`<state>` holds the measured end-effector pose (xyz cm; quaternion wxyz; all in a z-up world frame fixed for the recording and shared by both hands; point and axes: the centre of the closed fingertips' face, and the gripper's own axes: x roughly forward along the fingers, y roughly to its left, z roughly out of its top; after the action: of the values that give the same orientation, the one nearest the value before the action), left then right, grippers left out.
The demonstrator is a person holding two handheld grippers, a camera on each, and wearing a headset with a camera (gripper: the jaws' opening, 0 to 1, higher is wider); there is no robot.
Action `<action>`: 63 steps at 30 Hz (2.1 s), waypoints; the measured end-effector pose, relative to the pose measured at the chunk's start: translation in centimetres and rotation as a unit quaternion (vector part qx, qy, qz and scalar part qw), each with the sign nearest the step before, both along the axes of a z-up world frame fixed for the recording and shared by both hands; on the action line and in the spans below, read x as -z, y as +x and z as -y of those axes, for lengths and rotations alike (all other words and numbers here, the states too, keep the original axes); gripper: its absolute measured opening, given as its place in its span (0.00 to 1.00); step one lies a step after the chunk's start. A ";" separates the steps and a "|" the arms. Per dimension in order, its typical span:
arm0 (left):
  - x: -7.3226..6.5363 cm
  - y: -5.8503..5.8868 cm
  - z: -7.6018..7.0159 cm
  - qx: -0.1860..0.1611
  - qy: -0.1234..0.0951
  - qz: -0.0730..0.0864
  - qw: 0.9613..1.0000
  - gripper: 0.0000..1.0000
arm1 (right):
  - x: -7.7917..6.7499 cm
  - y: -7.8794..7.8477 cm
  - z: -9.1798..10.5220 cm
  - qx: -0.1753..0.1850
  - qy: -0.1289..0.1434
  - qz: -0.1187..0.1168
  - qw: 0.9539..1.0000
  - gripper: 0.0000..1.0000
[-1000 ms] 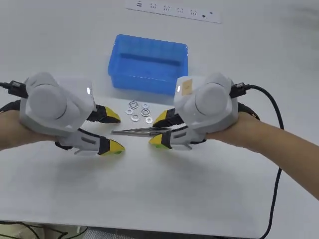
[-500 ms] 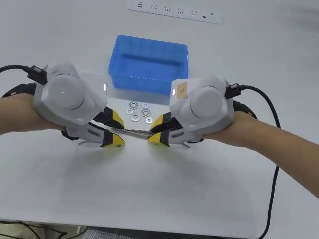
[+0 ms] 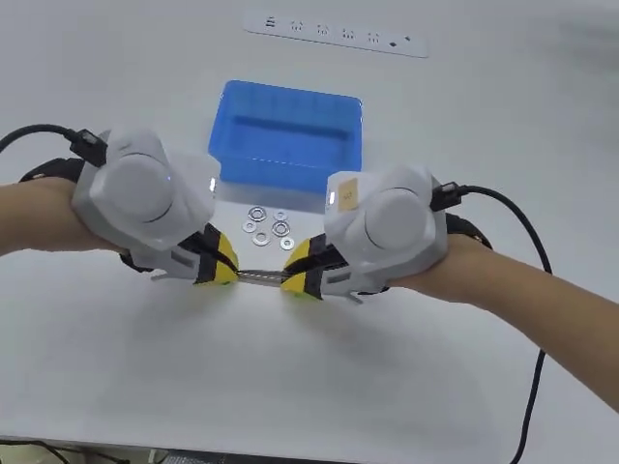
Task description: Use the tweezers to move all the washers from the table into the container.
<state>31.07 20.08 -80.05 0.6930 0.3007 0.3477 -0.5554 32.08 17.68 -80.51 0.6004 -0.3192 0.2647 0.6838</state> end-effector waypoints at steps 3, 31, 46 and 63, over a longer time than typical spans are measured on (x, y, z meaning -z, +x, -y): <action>-0.1 0.0 0.1 0.001 0.000 0.010 1.000 0.06 | 0.0 -0.1 0.0 0.000 0.000 0.002 1.000 0.09; -4.6 -0.5 1.5 0.048 0.018 0.101 0.994 0.04 | -1.7 -0.5 0.9 -0.007 0.061 0.107 0.992 0.08; -7.7 -0.3 5.7 0.068 -0.043 0.129 0.988 0.04 | -2.4 0.1 2.5 -0.006 0.081 0.106 0.991 0.08; -9.0 1.0 9.6 0.064 -0.134 0.134 0.980 0.04 | -2.7 0.8 4.0 0.030 0.119 0.058 0.991 0.07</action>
<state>32.03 10.47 -71.05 0.7302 0.2983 0.1547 -0.5949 32.86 13.73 -77.76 0.6685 -0.2762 0.1557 0.6728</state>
